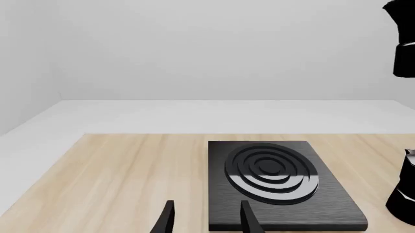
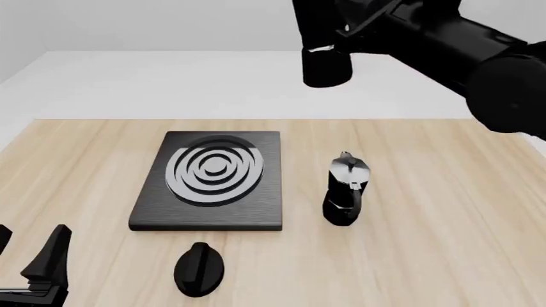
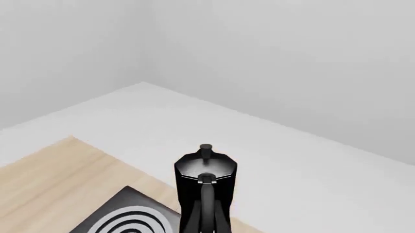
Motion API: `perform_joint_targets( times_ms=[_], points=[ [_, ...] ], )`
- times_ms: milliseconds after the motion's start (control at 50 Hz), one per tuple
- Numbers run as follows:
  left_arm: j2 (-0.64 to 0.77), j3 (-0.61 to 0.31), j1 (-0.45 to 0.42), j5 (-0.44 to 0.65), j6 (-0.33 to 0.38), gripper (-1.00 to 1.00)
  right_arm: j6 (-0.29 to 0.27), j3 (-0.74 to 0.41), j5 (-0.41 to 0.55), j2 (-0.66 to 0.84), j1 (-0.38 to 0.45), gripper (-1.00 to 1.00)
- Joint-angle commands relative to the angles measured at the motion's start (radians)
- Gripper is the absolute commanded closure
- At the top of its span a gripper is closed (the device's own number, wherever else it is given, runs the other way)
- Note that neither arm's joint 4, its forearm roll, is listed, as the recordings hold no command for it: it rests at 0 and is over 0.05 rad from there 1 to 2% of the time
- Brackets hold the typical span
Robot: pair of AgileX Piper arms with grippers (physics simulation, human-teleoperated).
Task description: Put the right moka pot on the stove.
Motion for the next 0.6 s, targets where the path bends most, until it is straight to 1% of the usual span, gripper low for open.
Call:
perform_joint_targets(
  times_ms=[20, 100, 120, 260, 360, 380, 460, 480, 520, 540, 580, 600],
  points=[
    [0.0, 0.0, 0.0, 0.0, 0.0, -1.0, 0.004, -0.085, -0.033, 0.046, 0.041, 1.0],
    [0.0, 0.0, 0.0, 0.0, 0.0, -1.0, 0.015, -0.098, -0.049, 0.062, 0.064, 1.0],
    [0.0, 0.0, 0.0, 0.0, 0.0, -1.0, 0.018, -0.1, -0.052, 0.067, 0.08, 1.0],
    [0.0, 0.0, 0.0, 0.0, 0.0, -1.0, 0.026, -0.1, -0.089, 0.083, 0.111, 1.0],
    [0.0, 0.0, 0.0, 0.0, 0.0, -1.0, 0.053, -0.078, -0.132, 0.086, 0.14, 1.0],
    [0.0, 0.0, 0.0, 0.0, 0.0, -1.0, 0.061, -0.07, -0.14, 0.084, 0.158, 1.0],
    [0.0, 0.0, 0.0, 0.0, 0.0, -1.0, 0.059, -0.06, -0.167, 0.091, 0.171, 1.0],
    [0.0, 0.0, 0.0, 0.0, 0.0, -1.0, 0.067, -0.054, -0.184, 0.09, 0.175, 1.0],
    [0.0, 0.0, 0.0, 0.0, 0.0, -1.0, 0.065, -0.057, -0.187, 0.099, 0.181, 1.0],
    [0.0, 0.0, 0.0, 0.0, 0.0, -1.0, 0.074, -0.053, -0.201, 0.1, 0.187, 1.0],
    [0.0, 0.0, 0.0, 0.0, 0.0, -1.0, 0.069, -0.049, -0.209, 0.106, 0.201, 1.0],
    [0.0, 0.0, 0.0, 0.0, 0.0, -1.0, 0.077, -0.045, -0.218, 0.105, 0.203, 1.0]
  ],
)
